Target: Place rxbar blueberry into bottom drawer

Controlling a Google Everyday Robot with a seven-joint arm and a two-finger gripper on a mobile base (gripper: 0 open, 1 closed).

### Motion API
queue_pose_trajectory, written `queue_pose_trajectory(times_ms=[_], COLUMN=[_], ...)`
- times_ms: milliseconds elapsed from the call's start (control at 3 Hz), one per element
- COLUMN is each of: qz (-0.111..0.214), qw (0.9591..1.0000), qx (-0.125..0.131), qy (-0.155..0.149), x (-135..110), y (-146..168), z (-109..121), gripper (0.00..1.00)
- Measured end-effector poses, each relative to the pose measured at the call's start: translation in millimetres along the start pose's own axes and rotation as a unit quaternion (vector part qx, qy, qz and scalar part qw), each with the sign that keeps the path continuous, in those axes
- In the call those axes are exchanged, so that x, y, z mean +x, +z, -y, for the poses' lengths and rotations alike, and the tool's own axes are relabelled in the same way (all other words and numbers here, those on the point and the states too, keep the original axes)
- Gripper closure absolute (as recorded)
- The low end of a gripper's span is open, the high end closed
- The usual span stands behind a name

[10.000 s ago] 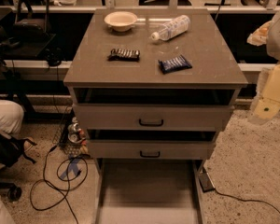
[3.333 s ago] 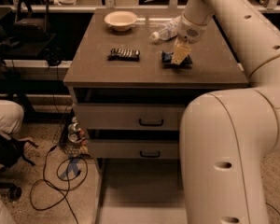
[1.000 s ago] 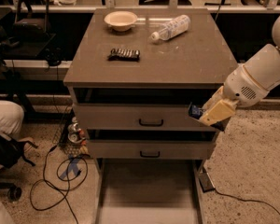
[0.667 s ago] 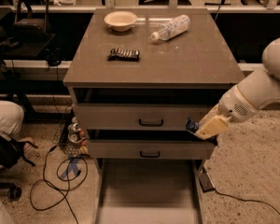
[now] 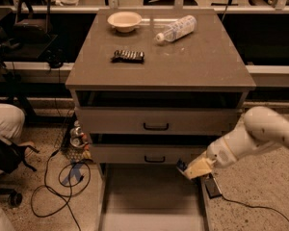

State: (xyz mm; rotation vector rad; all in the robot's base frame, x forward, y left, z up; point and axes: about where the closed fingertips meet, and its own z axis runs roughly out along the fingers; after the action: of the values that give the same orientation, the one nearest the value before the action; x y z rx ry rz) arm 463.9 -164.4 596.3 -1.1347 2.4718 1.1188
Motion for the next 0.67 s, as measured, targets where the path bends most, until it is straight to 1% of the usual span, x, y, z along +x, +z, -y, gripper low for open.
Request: queue_pose_trajectory(times_ms=[333,667], qz=[0.033,0.033], qw=[0.995,0.995], qx=[-0.064,-0.064], qy=[0.07,0.07], x=[39.6,39.6], y=[84.8,84.8], z=[12.8,12.8], gripper=[1.0,1.0])
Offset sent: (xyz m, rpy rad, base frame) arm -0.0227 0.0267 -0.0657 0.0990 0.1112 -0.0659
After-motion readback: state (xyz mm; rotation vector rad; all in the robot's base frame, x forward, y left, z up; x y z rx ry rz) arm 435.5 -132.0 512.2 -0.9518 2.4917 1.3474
